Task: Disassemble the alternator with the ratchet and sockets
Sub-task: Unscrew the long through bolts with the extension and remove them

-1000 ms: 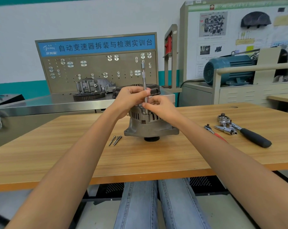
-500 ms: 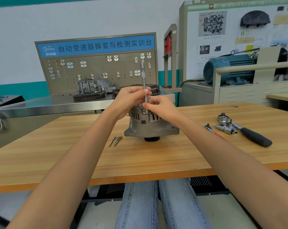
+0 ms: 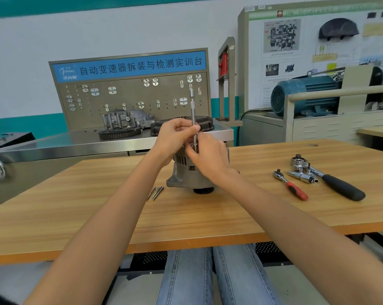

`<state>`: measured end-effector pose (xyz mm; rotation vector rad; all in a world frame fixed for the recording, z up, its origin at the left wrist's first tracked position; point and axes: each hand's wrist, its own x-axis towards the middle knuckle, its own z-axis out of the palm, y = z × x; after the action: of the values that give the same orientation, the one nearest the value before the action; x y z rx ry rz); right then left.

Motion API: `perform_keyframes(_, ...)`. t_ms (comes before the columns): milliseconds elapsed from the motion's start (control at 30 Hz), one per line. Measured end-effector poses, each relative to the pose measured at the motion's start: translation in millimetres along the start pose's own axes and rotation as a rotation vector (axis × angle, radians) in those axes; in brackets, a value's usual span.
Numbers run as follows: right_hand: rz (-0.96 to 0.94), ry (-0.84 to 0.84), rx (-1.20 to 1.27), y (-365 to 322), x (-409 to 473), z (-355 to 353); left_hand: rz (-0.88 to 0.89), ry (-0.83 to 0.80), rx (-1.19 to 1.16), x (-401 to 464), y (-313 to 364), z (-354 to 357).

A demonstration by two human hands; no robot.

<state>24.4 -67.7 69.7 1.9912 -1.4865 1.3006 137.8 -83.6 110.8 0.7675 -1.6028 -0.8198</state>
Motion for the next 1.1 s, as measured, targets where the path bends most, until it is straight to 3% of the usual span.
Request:
perform_keyframes(200,-0.182,-0.060,-0.152,9.1,11.3,-6.3,0.013,-0.003,0.109,5.2,0.7,-1.2)
perform_keyframes(433,-0.094,0.003,-0.150,8.3,11.4,5.1,0.258,0.003,0.407,3.9,0.0,0.0)
perform_keyframes(633,0.003,0.041,-0.151,4.8,5.8,10.4,0.183,-0.140,0.213,-1.3,5.6,-7.7)
perform_keyframes(1100,-0.028,0.039,-0.235,2.5,-1.1,10.3,0.186,-0.006,0.188,0.3,0.2,-0.4)
